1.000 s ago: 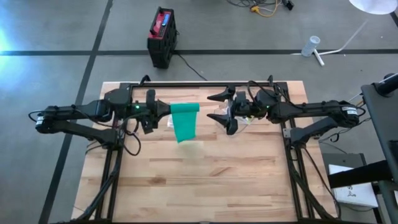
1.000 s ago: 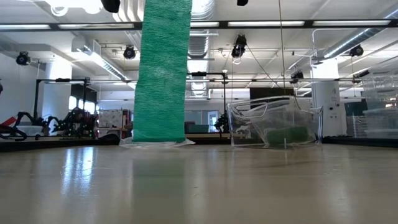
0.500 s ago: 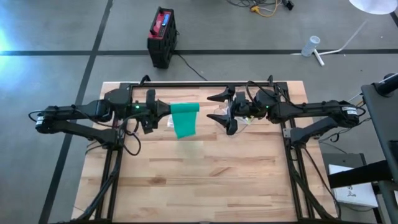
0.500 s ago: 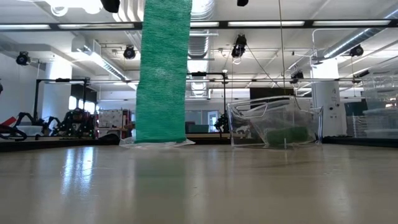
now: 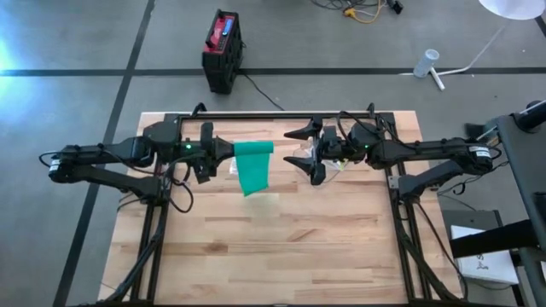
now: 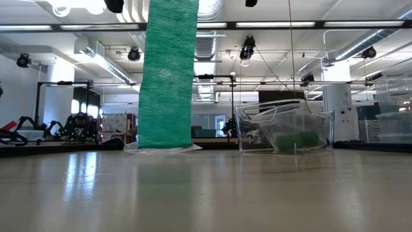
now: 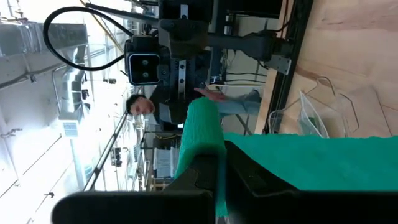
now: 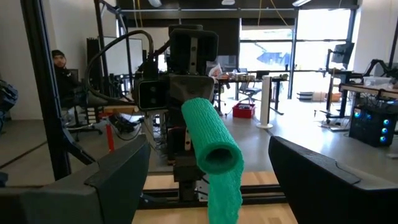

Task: Roll bandage
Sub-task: Roll the dark green bandage

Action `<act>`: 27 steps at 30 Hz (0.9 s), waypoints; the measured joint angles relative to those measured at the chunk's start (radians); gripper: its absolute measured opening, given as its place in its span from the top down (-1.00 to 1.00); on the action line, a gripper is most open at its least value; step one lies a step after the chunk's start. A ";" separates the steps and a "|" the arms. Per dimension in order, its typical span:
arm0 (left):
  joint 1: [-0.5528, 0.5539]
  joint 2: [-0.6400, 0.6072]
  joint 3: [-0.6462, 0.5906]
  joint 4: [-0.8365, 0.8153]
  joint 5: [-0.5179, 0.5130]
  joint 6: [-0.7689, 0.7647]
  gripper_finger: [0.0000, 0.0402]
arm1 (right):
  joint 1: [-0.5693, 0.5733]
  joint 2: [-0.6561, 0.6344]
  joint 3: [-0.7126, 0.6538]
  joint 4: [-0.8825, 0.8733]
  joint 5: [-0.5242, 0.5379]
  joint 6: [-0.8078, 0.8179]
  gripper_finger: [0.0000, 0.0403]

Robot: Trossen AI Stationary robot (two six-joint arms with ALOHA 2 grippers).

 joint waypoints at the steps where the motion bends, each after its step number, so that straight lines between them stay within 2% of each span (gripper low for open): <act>1: 0.000 0.000 0.000 0.000 0.000 0.000 1.00 | 0.000 0.000 0.000 -0.001 0.000 0.000 -0.58; 8: 0.000 0.000 0.000 0.000 0.000 0.000 1.00 | 0.000 0.000 0.000 -0.002 0.000 0.010 -0.60; 17: 0.000 0.000 0.000 0.004 0.000 0.030 1.00 | -0.007 0.001 0.038 -0.014 0.000 0.217 -0.62; 23: -0.001 0.000 0.000 0.008 0.000 0.144 1.00 | -0.040 0.009 0.045 -0.012 -0.007 0.311 -0.65; 27: -0.015 0.000 0.000 0.029 0.000 0.219 1.00 | -0.079 0.031 0.045 -0.004 -0.075 0.369 -0.66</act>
